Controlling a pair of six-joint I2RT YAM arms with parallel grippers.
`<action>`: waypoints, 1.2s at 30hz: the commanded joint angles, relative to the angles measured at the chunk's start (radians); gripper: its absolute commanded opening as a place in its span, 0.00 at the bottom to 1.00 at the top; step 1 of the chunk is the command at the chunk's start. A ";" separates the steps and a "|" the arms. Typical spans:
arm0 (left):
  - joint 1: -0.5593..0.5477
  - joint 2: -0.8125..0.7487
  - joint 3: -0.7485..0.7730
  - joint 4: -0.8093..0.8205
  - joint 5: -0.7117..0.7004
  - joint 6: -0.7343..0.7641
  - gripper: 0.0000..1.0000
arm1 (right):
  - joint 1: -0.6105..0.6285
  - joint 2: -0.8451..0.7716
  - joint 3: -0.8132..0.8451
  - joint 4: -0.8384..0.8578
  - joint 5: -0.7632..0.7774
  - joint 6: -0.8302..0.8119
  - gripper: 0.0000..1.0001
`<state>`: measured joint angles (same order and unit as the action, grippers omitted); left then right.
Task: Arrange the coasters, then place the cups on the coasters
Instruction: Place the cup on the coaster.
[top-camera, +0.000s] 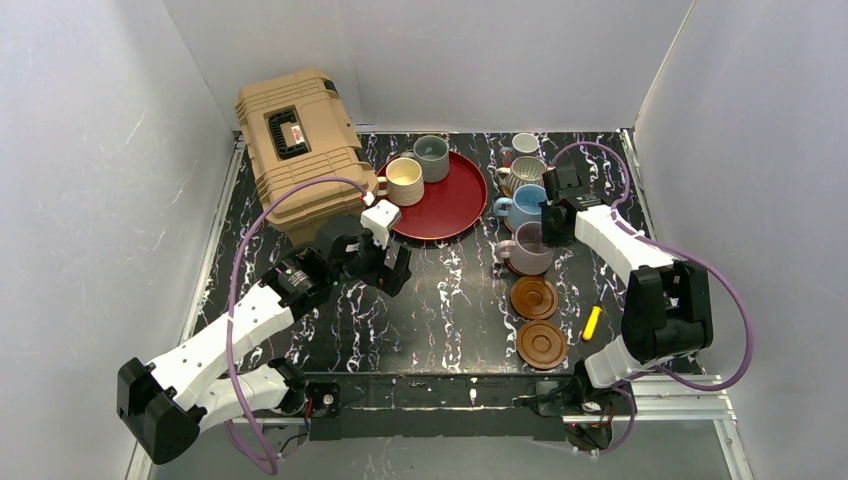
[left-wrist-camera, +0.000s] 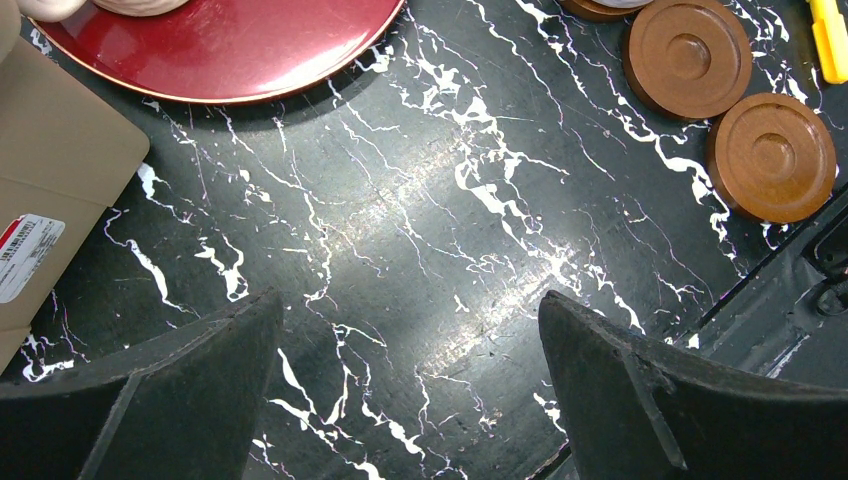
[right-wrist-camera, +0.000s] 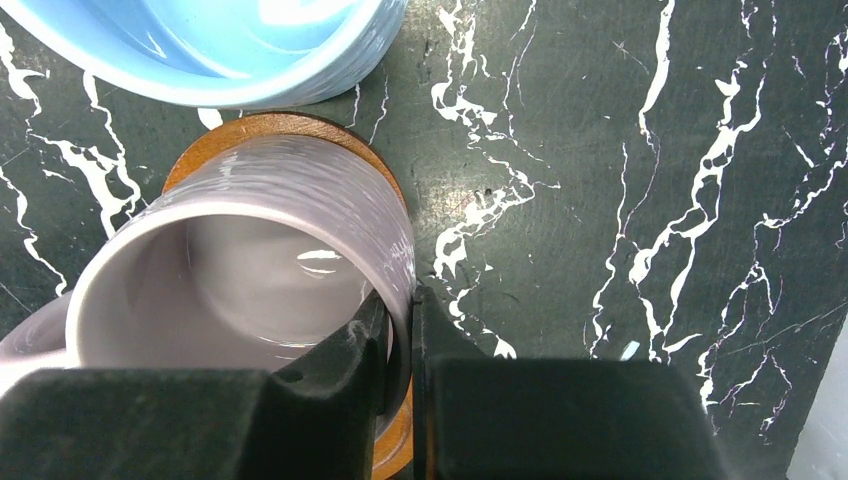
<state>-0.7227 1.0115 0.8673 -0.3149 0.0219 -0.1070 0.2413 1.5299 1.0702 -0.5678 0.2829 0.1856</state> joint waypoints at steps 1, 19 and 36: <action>0.003 -0.004 0.044 -0.012 -0.007 0.010 0.98 | -0.005 -0.006 0.021 0.016 0.002 0.020 0.09; 0.004 -0.002 0.044 -0.013 -0.005 0.012 0.98 | -0.005 -0.024 0.021 0.055 0.005 0.054 0.01; 0.003 -0.002 0.044 -0.012 -0.004 0.012 0.98 | -0.005 -0.025 -0.001 0.084 -0.005 0.035 0.01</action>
<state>-0.7219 1.0115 0.8673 -0.3157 0.0219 -0.1047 0.2413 1.5299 1.0649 -0.5507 0.2840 0.2199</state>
